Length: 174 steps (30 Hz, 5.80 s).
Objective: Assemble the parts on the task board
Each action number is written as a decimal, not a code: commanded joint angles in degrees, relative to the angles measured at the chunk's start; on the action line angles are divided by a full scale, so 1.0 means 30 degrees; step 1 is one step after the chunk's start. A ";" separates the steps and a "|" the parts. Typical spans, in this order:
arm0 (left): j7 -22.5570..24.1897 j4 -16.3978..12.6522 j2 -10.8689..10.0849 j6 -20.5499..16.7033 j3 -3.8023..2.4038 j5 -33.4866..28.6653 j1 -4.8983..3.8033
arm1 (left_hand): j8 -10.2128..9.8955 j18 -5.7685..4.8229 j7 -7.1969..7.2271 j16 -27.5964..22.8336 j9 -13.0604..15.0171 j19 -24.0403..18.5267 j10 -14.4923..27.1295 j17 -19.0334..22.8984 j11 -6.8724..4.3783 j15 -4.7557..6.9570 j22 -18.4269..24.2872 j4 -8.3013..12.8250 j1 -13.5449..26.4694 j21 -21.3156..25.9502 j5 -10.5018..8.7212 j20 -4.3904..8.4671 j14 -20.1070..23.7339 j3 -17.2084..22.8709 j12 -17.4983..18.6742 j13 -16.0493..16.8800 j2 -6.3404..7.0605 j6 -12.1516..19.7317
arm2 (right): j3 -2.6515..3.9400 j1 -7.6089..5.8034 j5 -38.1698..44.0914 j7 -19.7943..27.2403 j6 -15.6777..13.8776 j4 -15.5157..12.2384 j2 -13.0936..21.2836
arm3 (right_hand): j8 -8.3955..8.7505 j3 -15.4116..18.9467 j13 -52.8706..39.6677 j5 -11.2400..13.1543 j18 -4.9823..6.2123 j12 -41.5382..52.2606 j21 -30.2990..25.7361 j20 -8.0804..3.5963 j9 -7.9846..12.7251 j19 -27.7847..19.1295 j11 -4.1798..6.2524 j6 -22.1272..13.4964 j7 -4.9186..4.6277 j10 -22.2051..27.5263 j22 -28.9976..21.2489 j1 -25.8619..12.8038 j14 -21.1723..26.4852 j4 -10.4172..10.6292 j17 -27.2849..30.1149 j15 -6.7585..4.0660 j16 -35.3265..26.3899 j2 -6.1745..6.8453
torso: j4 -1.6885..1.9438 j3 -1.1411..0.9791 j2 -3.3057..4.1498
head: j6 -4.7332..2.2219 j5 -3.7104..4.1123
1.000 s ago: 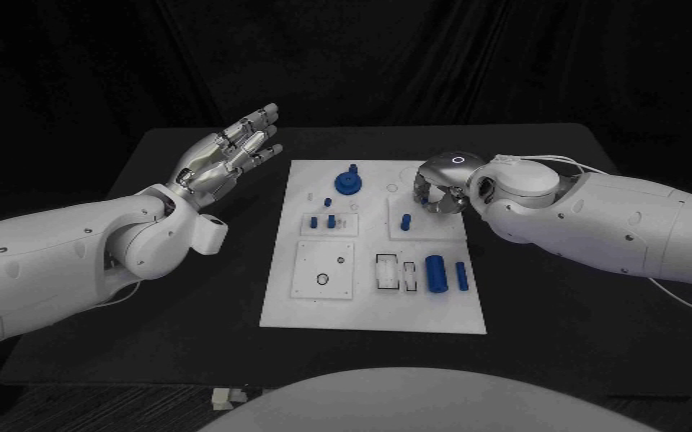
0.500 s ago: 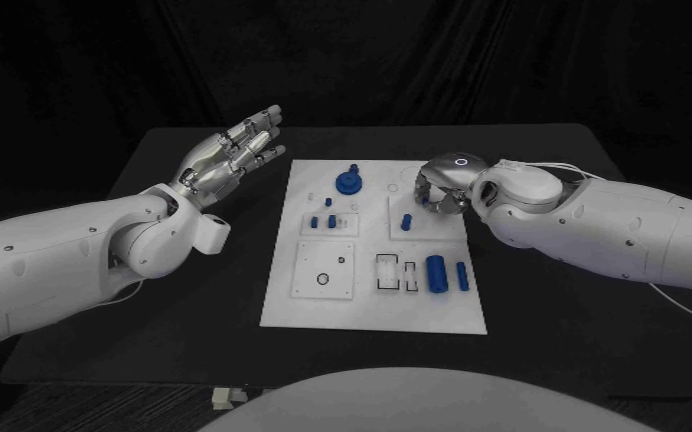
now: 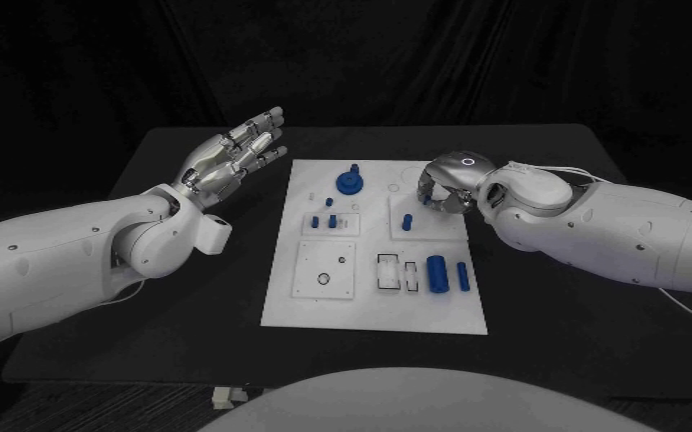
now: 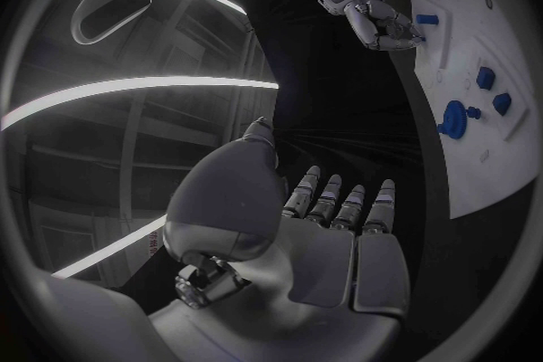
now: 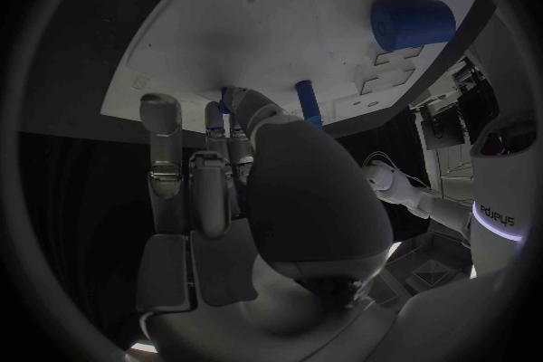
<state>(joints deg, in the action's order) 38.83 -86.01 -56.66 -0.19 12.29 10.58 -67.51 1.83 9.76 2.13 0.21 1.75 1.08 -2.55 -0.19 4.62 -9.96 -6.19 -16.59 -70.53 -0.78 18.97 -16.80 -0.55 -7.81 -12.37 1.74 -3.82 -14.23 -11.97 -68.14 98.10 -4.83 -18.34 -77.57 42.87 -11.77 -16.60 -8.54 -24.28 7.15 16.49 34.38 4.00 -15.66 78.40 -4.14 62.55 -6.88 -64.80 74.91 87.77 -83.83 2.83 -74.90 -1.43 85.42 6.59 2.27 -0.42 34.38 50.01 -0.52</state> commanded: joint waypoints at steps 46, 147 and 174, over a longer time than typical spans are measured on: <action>0.3838 -0.0218 -0.0214 -0.0797 -0.0017 -0.0002 0.0078 | -0.0130 -0.0049 -0.0784 -0.0070 -0.0081 -0.0020 0.0371 0.0062 0.0289 0.1542 0.0512 -0.0060 -0.0227 0.0000 0.0227 0.0729 0.0182 -0.1423 -0.0456 0.0037 -0.1034 0.0774 | 0.0027 -0.1650 0.1922 -0.2924 0.2709 -0.7090 -0.1408 | 0.0428 0.0012 -0.0343 0.0402 0.0422 -0.0045 -0.0449 0.0109 0.0059 -0.0392 0.0144 -0.0742 -0.0213 -0.0277 0.1294 -0.0133 -0.0783 -0.0166 -0.0538 0.0277 0.0002 -0.0076 | 0.0001 0.0012 0.0008 | -0.0003 -0.1227; 0.2898 0.0104 0.0297 0.0044 -0.0015 -0.0002 0.0158 | -0.0049 0.0152 -0.1096 0.0016 -0.0015 0.0109 0.0617 0.0018 -0.0324 0.0659 0.0352 -0.0052 -0.0923 -0.0108 0.0446 0.0175 0.0118 -0.2083 -0.0737 0.0016 -0.1752 0.0190 | 0.0027 0.1199 0.3949 -0.2867 0.2785 -0.4653 -0.3778 | 0.0687 -0.0081 -0.0365 0.0977 0.0520 -0.0007 -0.0864 0.0162 0.0113 -0.0643 0.0151 -0.0834 -0.0221 -0.0325 0.1187 -0.0202 -0.0740 -0.0354 -0.0516 0.0292 -0.0009 -0.0048 | 0.0006 0.0015 -0.0003 | -0.0003 -0.2041; 0.2716 0.0139 0.0249 -0.0010 -0.0015 -0.0002 0.0168 | -0.0048 0.0153 -0.1158 0.0050 -0.0015 0.0123 0.0612 0.0002 -0.0316 0.0610 0.0322 -0.0029 -0.0955 -0.0118 0.0463 0.0150 0.0092 -0.2073 -0.0761 0.0019 -0.1817 0.0182 | 0.0027 0.1241 0.3985 -0.2776 0.2131 -0.4904 -0.3812 | 0.0683 -0.0037 -0.0422 0.1147 0.0510 0.0105 -0.0743 0.0164 0.0095 -0.0620 0.0203 -0.0706 -0.0188 -0.0511 0.1200 -0.0328 -0.0754 -0.0349 -0.0553 0.0263 0.0007 -0.0035 | 0.0007 0.0017 -0.0013 | -0.0003 -0.2133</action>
<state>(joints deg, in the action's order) 38.87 -85.54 -55.93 -0.58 12.30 10.62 -67.09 1.61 9.28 -1.23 0.21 1.68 1.49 -0.70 -0.17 3.19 -7.80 -5.14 -16.82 -73.42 -0.78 20.25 -15.98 -0.23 -13.73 -14.58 1.82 -8.64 -13.31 -11.92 -64.58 109.42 -12.57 -10.83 -92.09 31.47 -9.93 -16.84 -9.75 -21.18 8.04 16.48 31.94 4.50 -15.37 76.86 -4.16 60.28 -7.50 -65.41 74.92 87.14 -83.94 1.97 -74.90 -0.91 85.42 6.79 2.27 -0.38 34.35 49.99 -6.98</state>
